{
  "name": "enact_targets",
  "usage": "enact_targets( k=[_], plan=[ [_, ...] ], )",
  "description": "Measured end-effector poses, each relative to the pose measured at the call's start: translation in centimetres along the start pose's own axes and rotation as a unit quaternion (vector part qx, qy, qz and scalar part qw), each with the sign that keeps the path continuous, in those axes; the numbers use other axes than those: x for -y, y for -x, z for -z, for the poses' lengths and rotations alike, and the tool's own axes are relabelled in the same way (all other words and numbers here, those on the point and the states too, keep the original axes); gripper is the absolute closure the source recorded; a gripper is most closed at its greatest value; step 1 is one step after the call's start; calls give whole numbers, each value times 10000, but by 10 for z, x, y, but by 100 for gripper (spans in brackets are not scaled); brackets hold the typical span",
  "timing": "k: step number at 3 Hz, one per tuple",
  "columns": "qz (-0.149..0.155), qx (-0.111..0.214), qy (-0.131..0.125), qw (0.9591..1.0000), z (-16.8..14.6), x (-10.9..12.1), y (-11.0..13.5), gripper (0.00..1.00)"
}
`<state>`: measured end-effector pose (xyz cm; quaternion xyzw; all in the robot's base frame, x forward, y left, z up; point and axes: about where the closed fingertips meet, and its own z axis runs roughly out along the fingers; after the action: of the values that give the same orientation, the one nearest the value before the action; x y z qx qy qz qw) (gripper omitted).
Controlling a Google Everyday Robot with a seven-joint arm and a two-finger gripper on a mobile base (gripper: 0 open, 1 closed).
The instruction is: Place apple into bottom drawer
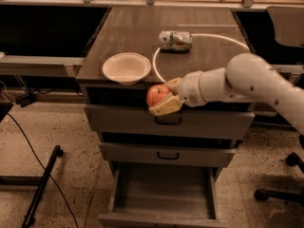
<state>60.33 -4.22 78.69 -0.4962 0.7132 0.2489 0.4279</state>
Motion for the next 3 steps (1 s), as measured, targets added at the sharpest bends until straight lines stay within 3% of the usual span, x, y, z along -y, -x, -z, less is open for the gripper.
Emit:
enact_targets(
  k=[1, 3],
  plan=[
    [109, 380, 198, 9990, 10, 9, -47, 100],
    [231, 356, 296, 9987, 19, 1, -54, 100]
  ],
)
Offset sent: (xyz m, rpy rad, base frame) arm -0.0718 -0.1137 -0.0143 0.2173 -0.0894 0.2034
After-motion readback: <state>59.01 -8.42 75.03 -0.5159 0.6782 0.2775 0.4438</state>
